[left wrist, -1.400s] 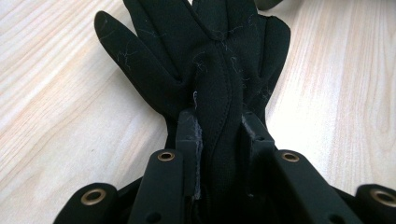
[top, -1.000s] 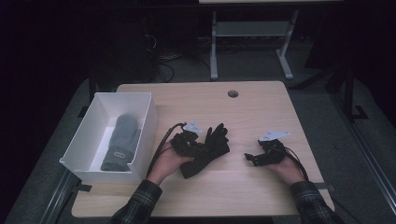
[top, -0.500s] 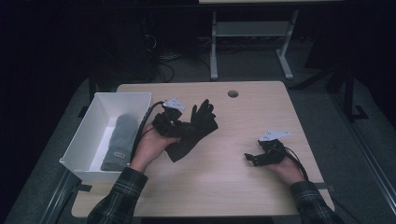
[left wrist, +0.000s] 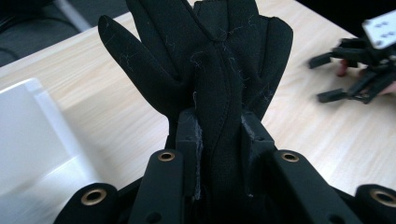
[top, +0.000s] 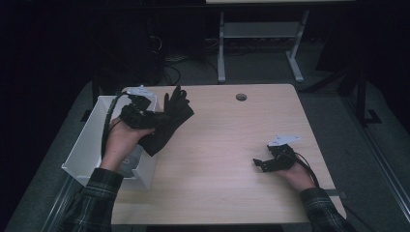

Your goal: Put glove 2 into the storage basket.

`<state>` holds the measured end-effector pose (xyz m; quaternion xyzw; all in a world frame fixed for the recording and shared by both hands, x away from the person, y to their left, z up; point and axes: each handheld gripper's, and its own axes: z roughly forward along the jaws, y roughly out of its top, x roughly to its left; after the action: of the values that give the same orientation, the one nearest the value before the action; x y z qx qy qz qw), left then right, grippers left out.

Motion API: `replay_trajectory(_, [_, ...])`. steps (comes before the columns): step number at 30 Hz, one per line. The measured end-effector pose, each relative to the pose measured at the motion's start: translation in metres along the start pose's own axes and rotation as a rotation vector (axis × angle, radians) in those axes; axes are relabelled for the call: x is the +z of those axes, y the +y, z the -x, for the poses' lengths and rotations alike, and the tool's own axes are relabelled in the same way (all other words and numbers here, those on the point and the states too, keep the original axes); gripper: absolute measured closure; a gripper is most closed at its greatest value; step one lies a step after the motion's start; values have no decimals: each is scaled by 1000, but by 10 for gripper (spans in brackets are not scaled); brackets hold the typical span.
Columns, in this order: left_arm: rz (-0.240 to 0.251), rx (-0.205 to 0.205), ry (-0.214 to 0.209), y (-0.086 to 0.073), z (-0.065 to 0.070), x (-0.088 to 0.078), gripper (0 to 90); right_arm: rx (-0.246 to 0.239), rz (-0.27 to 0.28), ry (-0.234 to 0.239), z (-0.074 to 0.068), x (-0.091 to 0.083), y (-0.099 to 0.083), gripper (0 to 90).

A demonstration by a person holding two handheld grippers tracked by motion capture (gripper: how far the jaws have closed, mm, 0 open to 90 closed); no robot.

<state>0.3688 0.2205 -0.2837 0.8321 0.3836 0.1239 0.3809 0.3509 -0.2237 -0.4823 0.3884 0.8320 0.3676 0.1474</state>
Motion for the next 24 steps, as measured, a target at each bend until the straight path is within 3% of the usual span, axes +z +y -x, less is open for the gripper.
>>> replay_trajectory(8, [19, -113, 125, -22, -43, -38, 730, 1, 0, -1, 0, 0, 0, 147])
replay_trajectory(15, [-2, -180, 207, -41, -64, -53, 729, 1, 0, -2, 0, 0, 0, 146])
replay_trajectory(24, [-58, -220, 256, -63, -76, -43, 727, 2, -1, -4, 0, 0, 0, 146])
